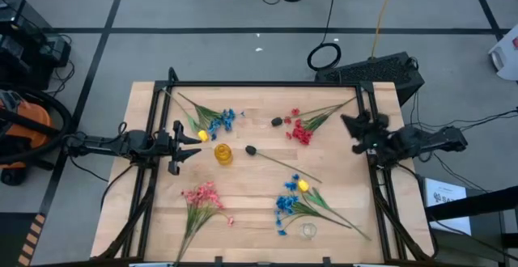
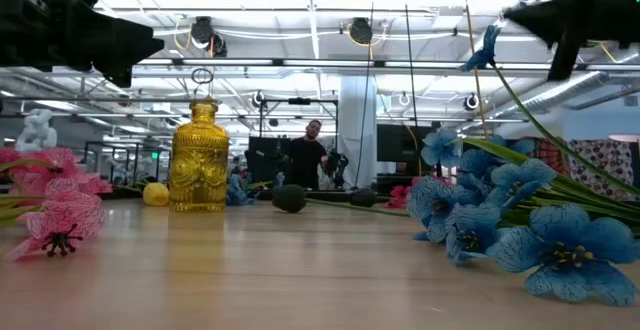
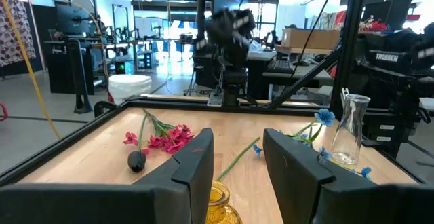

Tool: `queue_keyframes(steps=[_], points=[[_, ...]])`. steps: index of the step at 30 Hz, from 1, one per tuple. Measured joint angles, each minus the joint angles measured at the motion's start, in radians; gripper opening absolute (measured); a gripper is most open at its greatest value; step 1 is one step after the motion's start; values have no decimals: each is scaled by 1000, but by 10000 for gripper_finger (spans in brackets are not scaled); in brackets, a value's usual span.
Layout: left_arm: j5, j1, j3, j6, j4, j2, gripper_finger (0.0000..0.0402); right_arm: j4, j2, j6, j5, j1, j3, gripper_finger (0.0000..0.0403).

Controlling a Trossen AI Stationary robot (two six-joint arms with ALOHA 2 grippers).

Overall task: Sort flowers into vase by color
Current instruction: Put the bottom black flower into the yellow vase

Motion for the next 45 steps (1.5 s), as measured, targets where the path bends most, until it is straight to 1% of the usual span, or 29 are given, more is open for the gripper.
queue_keyframes(steps=[1,3,6,8,12,16,18,19,21,24,27,30,34,36,42,45], points=[[0,0,0,0,0,0,136,-19,11,-37,-1,0,45,0],[0,0,0,0,0,0,136,-122,56,-78,3,0,156,0],[0,0,0,0,0,0,136,-302,198,-81,41,0,344,0],[0,0,0,0,0,0,136,-377,328,-76,50,0,469,0],[0,0,0,0,0,0,136,-501,650,-68,40,0,705,0],[0,0,0,0,0,0,136,-736,957,33,36,0,923,0],[0,0,0,0,0,0,136,-867,1091,83,35,-1,1024,0],[0,0,0,0,0,0,136,-923,1154,103,23,-1,1075,0],[0,0,0,0,0,0,136,-1034,1270,135,-41,-3,1171,0],[0,0,0,0,0,0,136,-1129,1434,186,-171,-17,1296,0],[0,0,0,0,0,0,136,-1229,1564,256,-313,-49,1401,2],[0,0,0,0,0,0,136,-1312,1667,285,-456,-95,1459,13],[0,0,0,0,0,0,136,-1322,1765,286,-573,-150,1469,39],[0,0,0,0,0,0,136,-1322,1803,279,-616,-174,1470,57],[0,0,0,0,0,0,136,-1317,1903,226,-607,-211,1470,117],[0,0,0,0,0,0,136,-1315,1949,180,-610,-218,1470,141]])
